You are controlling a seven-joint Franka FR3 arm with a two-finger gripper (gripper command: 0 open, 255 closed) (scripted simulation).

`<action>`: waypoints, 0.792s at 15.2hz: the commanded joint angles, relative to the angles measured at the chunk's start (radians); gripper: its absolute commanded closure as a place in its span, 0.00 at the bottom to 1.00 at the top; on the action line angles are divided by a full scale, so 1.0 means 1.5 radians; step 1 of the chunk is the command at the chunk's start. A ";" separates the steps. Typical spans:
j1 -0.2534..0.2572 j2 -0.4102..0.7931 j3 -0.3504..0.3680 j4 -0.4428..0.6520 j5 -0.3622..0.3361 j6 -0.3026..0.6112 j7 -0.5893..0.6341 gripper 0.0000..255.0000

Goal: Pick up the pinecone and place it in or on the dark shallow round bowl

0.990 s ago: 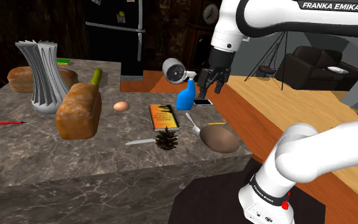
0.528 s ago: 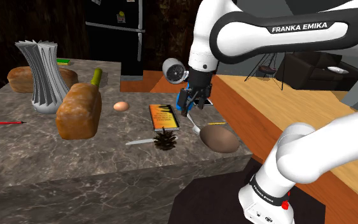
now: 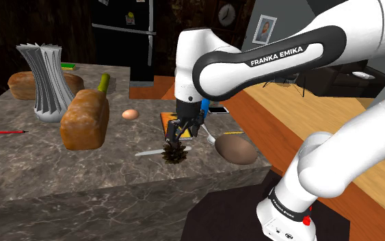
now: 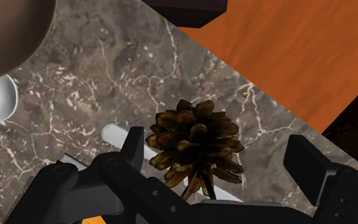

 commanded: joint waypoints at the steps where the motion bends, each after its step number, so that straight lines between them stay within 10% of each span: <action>1: 0.002 0.013 0.008 -0.011 0.000 0.023 0.006 0.00; 12: 0.002 0.035 0.015 -0.045 0.000 0.079 0.009 0.00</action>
